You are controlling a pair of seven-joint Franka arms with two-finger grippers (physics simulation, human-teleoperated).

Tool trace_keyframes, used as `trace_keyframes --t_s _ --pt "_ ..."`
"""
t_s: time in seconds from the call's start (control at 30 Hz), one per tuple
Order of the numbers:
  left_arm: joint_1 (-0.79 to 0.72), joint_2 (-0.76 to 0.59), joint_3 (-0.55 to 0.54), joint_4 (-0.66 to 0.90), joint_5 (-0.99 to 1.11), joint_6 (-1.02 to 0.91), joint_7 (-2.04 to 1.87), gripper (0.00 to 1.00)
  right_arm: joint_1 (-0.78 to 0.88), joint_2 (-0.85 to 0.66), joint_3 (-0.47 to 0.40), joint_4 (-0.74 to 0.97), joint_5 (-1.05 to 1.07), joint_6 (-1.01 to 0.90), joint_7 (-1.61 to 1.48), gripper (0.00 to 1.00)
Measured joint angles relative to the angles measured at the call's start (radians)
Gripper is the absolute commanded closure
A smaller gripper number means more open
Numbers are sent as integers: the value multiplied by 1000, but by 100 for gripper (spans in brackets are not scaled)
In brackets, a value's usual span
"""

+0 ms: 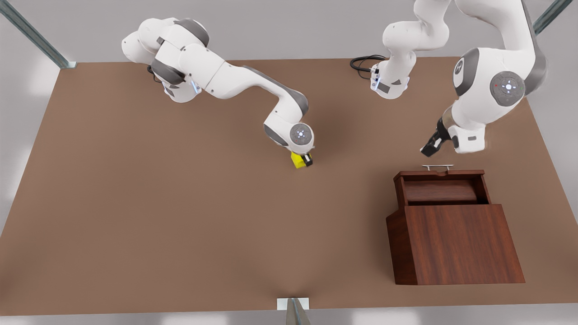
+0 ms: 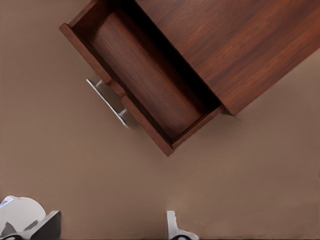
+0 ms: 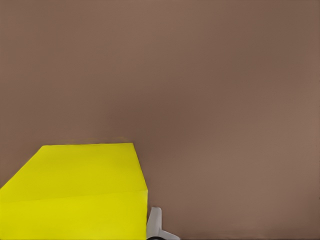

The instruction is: Open the drawer with left arm, place the square in the middle with right arm, and place the square in the drawer with left arm

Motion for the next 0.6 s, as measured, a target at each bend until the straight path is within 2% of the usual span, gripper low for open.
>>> trace_keyframes --t_s 0.03,0.07,0.1,0.17,0.2,0.27,0.3,0.33,0.37,0.4,0.43,0.47,0.5,0.57,0.6 --pt "-21 21 -3 47 8 -31 280 0 -8 2 0 -1 0 0 -1 70" --pt "-43 81 -5 150 14 -108 597 0 -12 2 0 -5 11 -4 1 49" --pt "-40 138 0 223 20 -144 827 0 -15 2 1 -8 19 3 -15 43" --pt "179 171 1 244 28 -149 963 0 -18 -2 0 -37 -13 18 -142 37" --pt "173 179 3 245 31 -151 971 0 -16 -4 1 -44 -24 28 -170 30" --pt "96 183 -2 245 39 -145 962 0 -14 -2 2 -55 -56 63 -168 0" --pt "125 188 -3 245 49 -142 959 0 -13 -4 3 -56 -72 74 -203 0" --pt "135 189 -2 245 58 -140 959 0 -11 -4 3 -56 -74 76 -250 17" --pt "123 190 -3 245 66 -138 959 0 -14 -4 3 -55 -65 64 -298 62" --pt "117 190 -3 245 73 -137 959 0 -15 -7 2 -69 -52 78 -311 75" --pt "122 190 -3 245 77 -137 959 0 -18 -9 2 -81 -51 87 -317 79" --pt "125 191 -3 245 82 -137 958 0 -21 -10 4 -82 -55 102 -332 8" --pt "123 197 -3 247 86 -137 958 0 -29 -10 4 -84 -55 99 -331 0" --pt "122 199 -3 247 92 -135 956 0 -36 -10 5 -84 -55 97 -326 0" --pt "123 199 -3 247 94 -135 955 0 -36 -9 6 -86 -55 107 -336 65"
